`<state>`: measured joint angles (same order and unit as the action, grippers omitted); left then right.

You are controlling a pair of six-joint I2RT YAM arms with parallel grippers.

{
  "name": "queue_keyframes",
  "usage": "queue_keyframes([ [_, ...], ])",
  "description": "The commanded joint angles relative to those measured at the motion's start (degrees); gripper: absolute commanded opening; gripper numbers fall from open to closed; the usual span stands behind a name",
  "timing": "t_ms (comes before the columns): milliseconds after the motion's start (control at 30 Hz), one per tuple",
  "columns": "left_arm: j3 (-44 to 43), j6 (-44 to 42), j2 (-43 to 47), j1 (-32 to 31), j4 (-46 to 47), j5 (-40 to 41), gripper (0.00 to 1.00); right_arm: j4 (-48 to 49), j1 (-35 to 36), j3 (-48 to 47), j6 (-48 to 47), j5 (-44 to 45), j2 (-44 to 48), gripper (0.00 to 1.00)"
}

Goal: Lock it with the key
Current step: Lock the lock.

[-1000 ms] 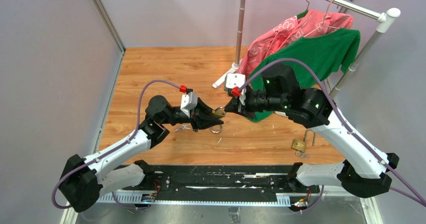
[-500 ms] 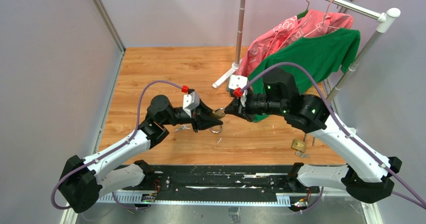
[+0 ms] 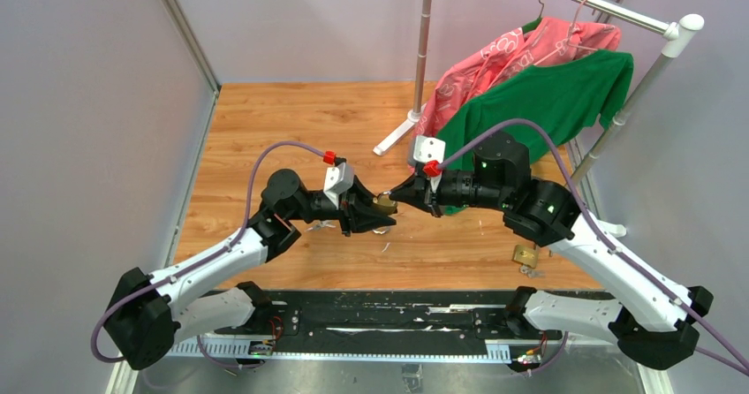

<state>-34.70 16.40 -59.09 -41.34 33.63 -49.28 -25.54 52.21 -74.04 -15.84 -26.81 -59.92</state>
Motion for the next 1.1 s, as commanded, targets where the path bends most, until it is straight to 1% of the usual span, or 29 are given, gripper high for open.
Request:
queue_keyframes([
  [0, -5.3, 1.2, 2.0, -1.6, 16.2, 0.2, 0.0, -8.7, 0.7, 4.0, -0.7, -2.6, -3.1, 0.0],
  [133, -6.0, 0.2, 2.7, -1.6, 15.4, 0.6, 0.0, -9.8, 0.7, 6.5, -0.6, -2.8, -3.3, 0.0],
  [200, -6.6, 0.9, 2.7, -1.1, 16.1, 2.6, 0.0, -9.5, 0.8, 8.2, 0.5, -3.8, -3.8, 0.0],
  [300, -7.6, 3.9, 1.9, 0.6, 20.0, 3.5, 0.0, -9.3, 1.1, 12.3, 0.9, -3.5, -4.3, 0.0],
  [400, -9.4, 5.9, 1.8, 2.4, 21.1, 3.3, 0.0, -8.2, 1.1, 16.7, 2.4, -3.5, -3.7, 0.0],
  [500, -10.8, 9.5, 1.6, 5.1, 23.9, 3.7, 0.0, -7.2, 1.3, 19.8, 3.7, -2.9, -2.8, 0.0],
  [567, -11.6, 10.4, 1.9, 6.6, 24.3, 4.4, 0.0, -6.4, 1.3, 21.0, 4.1, -2.4, -2.5, 0.0],
  [767, -12.2, 13.0, 2.5, 6.9, 29.2, 6.5, 0.0, -2.2, 1.2, 22.7, 5.6, -4.9, -3.9, 0.0],
  [867, -11.2, 12.4, 2.1, 4.7, 29.6, 6.3, 0.0, 2.6, 2.3, 21.1, 7.3, -8.1, -5.5, 0.0],
  [967, -11.1, 12.7, 1.7, 4.5, 30.4, 7.1, 0.0, 0.7, 3.2, 20.0, 6.3, -7.6, -7.3, 0.0],
  [1067, -11.9, 12.9, 2.0, 5.6, 30.5, 6.2, 0.0, 1.9, 3.3, 24.0, 7.8, -7.3, -6.6, 0.0],
])
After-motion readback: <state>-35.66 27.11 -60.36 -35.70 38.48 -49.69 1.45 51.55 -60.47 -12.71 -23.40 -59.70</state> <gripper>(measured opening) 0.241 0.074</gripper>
